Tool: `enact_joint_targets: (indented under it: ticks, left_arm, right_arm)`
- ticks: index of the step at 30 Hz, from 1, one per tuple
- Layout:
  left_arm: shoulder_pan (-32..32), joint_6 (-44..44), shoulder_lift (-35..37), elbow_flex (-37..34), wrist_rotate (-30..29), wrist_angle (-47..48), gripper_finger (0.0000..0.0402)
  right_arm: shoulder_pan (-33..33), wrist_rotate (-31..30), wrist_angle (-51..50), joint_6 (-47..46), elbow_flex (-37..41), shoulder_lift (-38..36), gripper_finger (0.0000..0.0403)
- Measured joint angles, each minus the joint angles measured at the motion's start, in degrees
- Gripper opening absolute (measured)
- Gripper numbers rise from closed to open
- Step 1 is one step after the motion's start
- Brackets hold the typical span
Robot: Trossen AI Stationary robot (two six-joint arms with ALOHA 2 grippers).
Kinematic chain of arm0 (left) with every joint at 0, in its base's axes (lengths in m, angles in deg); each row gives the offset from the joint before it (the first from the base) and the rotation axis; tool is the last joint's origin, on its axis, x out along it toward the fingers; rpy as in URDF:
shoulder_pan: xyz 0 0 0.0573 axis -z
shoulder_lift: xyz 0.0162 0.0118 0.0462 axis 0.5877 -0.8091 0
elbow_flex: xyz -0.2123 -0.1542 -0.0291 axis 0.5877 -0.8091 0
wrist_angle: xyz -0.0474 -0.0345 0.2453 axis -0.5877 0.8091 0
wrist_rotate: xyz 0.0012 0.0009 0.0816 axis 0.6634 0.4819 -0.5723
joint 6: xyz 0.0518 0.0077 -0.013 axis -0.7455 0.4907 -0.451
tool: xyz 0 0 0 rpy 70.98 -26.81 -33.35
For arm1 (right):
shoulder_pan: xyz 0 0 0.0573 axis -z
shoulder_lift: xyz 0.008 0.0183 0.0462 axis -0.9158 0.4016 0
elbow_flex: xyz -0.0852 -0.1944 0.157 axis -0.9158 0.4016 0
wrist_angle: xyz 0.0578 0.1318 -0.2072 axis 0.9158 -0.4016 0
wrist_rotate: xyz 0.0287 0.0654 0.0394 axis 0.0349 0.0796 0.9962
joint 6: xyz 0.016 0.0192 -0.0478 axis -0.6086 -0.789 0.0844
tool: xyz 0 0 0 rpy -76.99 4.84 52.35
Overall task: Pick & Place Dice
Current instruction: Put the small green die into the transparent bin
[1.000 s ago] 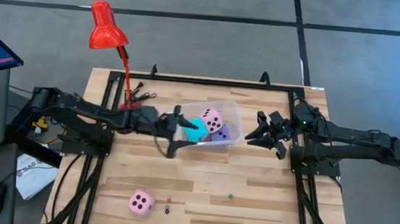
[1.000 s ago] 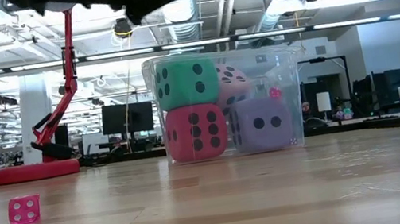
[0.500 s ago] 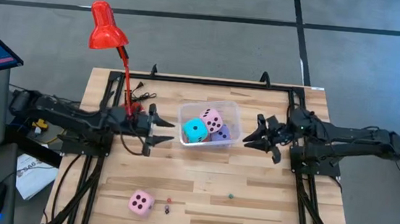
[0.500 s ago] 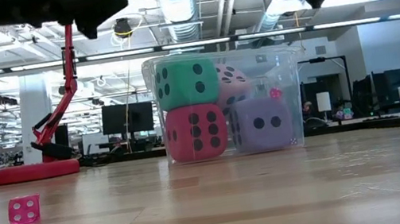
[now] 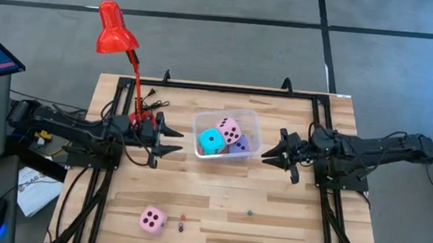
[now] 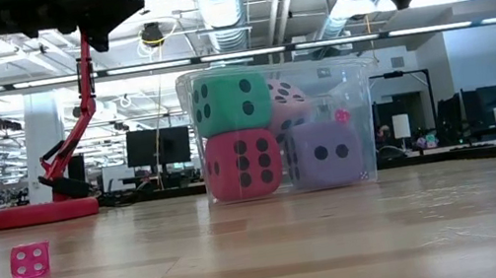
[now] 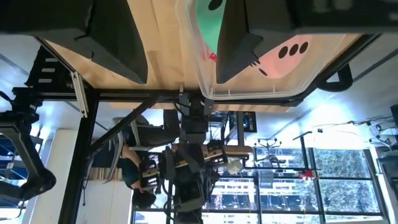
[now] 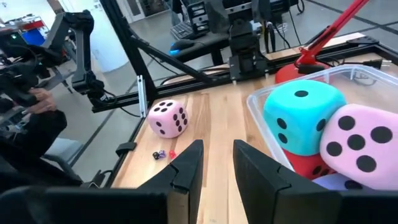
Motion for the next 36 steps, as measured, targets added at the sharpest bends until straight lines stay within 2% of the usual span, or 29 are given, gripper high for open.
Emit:
enact_joint_targets:
  ticks: [10,17,21,28,31,36]
  left_arm:
    - [0.0,0.0,0.0,0.0,0.0,0.5,0.0181]
    - [0.0,0.0,0.0,0.0,0.0,0.6,0.0181]
    - [0.0,0.0,0.0,0.0,0.0,0.6,0.0181]
    - [0.0,0.0,0.0,0.0,0.0,0.7,0.0181]
    - [0.0,0.0,0.0,0.0,0.0,1.0,0.0181]
    - [0.0,0.0,0.0,0.0,0.0,1.2,0.0181]
  right_arm:
    - [-7.2,-11.3,0.0,-0.1,0.0,0.3,0.0085]
    - [-13.6,-17.3,-0.3,-1.6,0.0,5.0,0.0085]
    - [-16.6,-21.1,-0.3,-8.5,0.0,9.0,0.0085]
    - [-19.9,-21.6,-0.4,-20.8,0.0,15.8,0.0082]
    - [-20.9,-21.6,-0.8,-24.7,-0.1,18.6,0.007]
    - [-22.9,-23.6,-8.0,-31.3,-5.3,23.6,0.0036]
